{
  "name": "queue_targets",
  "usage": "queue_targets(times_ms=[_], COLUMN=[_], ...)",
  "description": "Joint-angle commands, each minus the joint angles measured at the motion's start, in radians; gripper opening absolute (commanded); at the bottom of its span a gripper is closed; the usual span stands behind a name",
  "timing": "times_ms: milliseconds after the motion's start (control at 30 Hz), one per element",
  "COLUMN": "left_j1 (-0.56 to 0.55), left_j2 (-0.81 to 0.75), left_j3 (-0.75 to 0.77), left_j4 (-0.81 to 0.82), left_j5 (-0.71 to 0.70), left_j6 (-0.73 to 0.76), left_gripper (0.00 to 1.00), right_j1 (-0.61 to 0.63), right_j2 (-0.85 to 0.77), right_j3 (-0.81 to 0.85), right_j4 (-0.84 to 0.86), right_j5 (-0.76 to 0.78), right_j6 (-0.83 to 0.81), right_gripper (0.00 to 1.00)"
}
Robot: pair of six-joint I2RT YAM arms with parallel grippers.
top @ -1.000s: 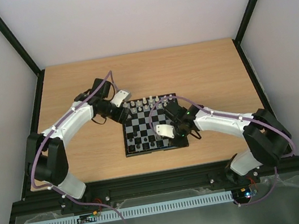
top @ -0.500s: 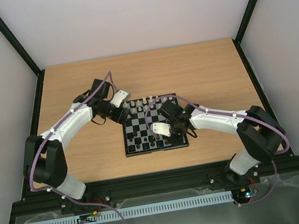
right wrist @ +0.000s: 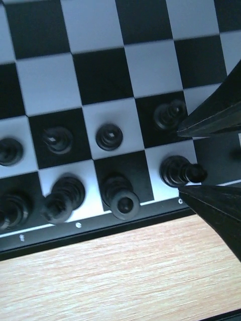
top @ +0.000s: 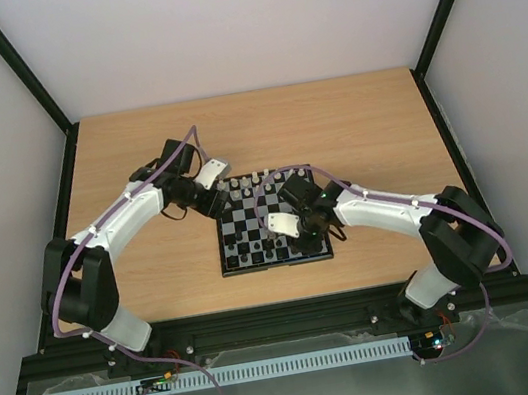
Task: Set up the chess pieces on the board
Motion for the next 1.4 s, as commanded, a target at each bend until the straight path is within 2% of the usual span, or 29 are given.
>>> queue_targets(times_ms=[0,200,333,467,700,900,1100,1367], left_j1=[0.007,0.010,0.010,0.003,-0.097,-0.179,-0.186,-0.207], left_j2=[-0.033,-0.053,-0.042,-0.051,-0.045,0.007,0.078,0.138], left_j3=[-0.016,-0.042,-0.049,-0.055,-0.114,-0.115,-0.069,-0.049], left_j4=[-0.024,-0.049,-0.092,-0.105,-0.106,-0.064,-0.048,-0.043], left_j5=[-0.012,-0.112,-0.127,-0.143,-0.150,-0.162,-0.177,-0.175], left_j6=[0.005,-0.013,-0.005,-0.081,-0.185,-0.241,-0.263,-0.274], left_gripper=[0.66,0.64,0.60,0.57,0.57,0.53,0.44,0.39], right_j1=[0.006,0.004,-0.005,-0.028,-0.076,-0.111,-0.130,-0.149], right_j2=[-0.027,-0.121,-0.178,-0.211,-0.228,-0.234,-0.258,-0.275], right_j3=[0.068,0.093,0.078,0.061,0.057,0.055,0.036,0.013], right_j4=[-0.076,-0.169,-0.196,-0.206,-0.205,-0.201,-0.202,-0.201], right_j5=[0.033,0.071,0.098,0.123,0.133,0.126,0.121,0.116], right_j6=[-0.013,-0.030,0.005,0.032,0.043,0.052,0.055,0.057], right_gripper=[0.28,0.28,0.28,0.28,0.29,0.29,0.29,0.29])
